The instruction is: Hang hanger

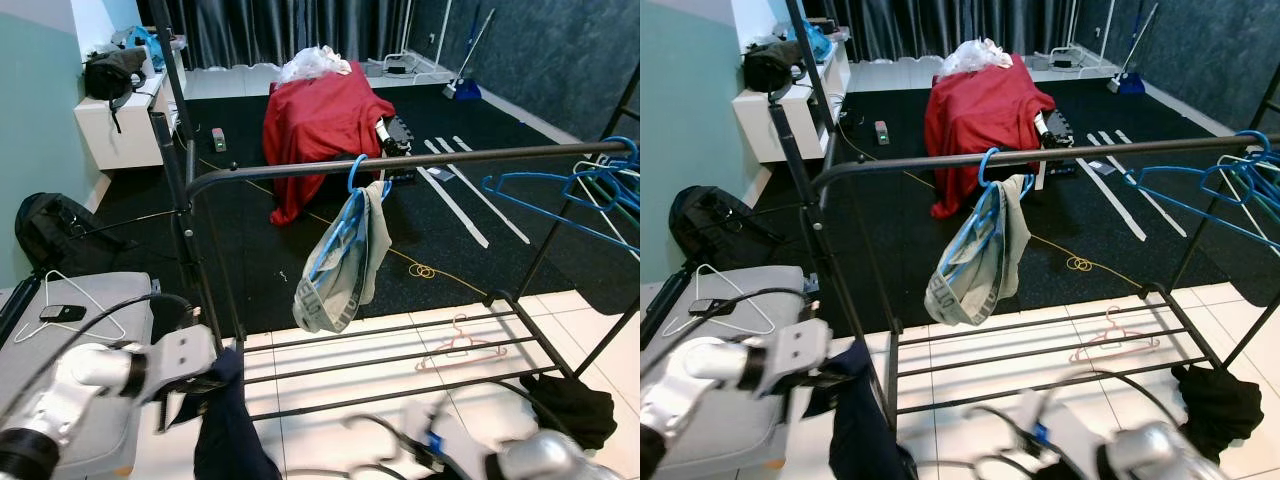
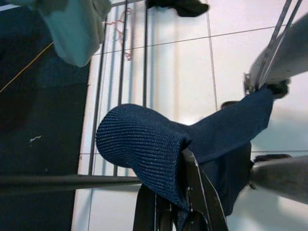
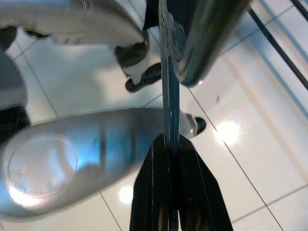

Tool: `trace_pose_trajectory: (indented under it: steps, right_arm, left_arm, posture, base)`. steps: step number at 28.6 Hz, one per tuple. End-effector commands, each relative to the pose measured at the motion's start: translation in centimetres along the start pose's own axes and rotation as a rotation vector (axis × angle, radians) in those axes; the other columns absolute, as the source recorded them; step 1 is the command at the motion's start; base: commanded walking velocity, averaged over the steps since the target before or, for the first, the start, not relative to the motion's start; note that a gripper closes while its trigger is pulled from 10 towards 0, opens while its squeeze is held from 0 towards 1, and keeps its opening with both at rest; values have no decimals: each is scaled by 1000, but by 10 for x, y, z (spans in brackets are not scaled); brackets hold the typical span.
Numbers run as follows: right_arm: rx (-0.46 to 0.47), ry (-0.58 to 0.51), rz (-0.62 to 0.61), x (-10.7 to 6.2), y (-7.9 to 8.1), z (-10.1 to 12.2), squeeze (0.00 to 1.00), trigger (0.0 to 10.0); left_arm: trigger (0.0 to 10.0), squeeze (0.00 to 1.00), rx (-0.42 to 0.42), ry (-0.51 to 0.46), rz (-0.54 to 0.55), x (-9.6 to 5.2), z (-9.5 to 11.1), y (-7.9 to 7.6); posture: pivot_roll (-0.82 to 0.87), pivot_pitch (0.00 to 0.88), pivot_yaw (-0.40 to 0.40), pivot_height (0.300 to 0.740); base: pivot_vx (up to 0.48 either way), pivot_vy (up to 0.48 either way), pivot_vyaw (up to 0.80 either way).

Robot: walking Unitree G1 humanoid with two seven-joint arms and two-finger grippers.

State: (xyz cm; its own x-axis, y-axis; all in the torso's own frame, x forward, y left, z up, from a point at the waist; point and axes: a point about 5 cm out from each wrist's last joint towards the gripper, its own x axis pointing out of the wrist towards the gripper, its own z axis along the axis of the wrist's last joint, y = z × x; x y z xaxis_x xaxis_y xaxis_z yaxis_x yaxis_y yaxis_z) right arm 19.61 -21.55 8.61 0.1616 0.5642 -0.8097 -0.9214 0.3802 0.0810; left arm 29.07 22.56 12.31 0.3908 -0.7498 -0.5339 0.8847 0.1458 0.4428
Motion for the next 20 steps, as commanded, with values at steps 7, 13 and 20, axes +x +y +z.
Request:
trace_pose_trajectory:
  steps: [7, 13, 20]
  right_arm:
    - [12, 15, 23, -29, -11, -21, 0, 0]
    - [-109, -143, -213, -50, -34, 14, 0, 0]
    - [-97, -262, -291, -31, -28, 33, 0, 0]
  left_arm:
    - [10000, 0, 26, -98, -34, -3, 18, 5]
    - [10000, 0, -34, -87, 27, 2, 10, -8]
    - [10000, 0, -102, -163, 78, 14, 18, -23]
  posture:
    - [-63, 87, 12, 740]
    - [-70, 91, 7, 740]
    - [-70, 89, 2, 740]
  base:
    - [0, 0, 0]
    - [0, 0, 0]
    - [0, 0, 0]
